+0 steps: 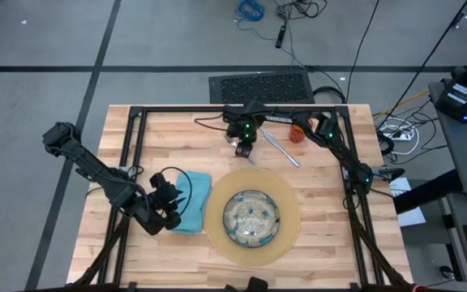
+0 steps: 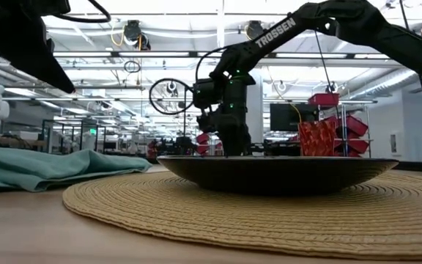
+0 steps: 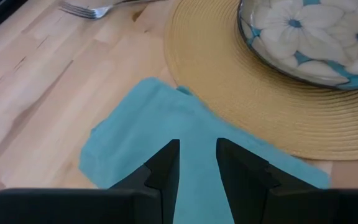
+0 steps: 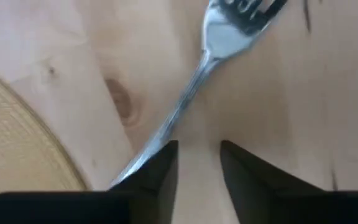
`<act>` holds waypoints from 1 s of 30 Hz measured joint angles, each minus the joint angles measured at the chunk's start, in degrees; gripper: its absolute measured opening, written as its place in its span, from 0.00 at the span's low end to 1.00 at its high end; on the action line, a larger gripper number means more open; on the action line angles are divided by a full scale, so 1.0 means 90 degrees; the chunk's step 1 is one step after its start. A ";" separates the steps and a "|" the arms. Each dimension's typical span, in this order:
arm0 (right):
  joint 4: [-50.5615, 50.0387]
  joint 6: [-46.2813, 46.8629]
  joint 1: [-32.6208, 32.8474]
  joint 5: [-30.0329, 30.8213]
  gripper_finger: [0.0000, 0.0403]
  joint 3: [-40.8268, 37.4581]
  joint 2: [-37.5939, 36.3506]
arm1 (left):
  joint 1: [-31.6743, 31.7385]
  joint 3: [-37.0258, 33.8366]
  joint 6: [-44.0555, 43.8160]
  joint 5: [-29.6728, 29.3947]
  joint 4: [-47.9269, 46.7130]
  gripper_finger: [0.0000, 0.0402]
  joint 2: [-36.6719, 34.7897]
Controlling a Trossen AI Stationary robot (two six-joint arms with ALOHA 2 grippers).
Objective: Set table place
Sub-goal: Put the silver fork on the blue napkin
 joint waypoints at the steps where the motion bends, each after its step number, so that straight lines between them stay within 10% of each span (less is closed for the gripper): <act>1: 0.0022 -0.0004 0.0007 0.0063 0.31 0.0000 -0.0002 | 0.0002 -0.0006 0.0004 -0.0002 -0.0037 0.24 0.0002; 30: 0.0473 0.1911 0.0247 0.0873 0.36 0.0542 0.0160 | -0.0155 -0.0006 0.0464 0.0021 0.0023 0.24 0.0002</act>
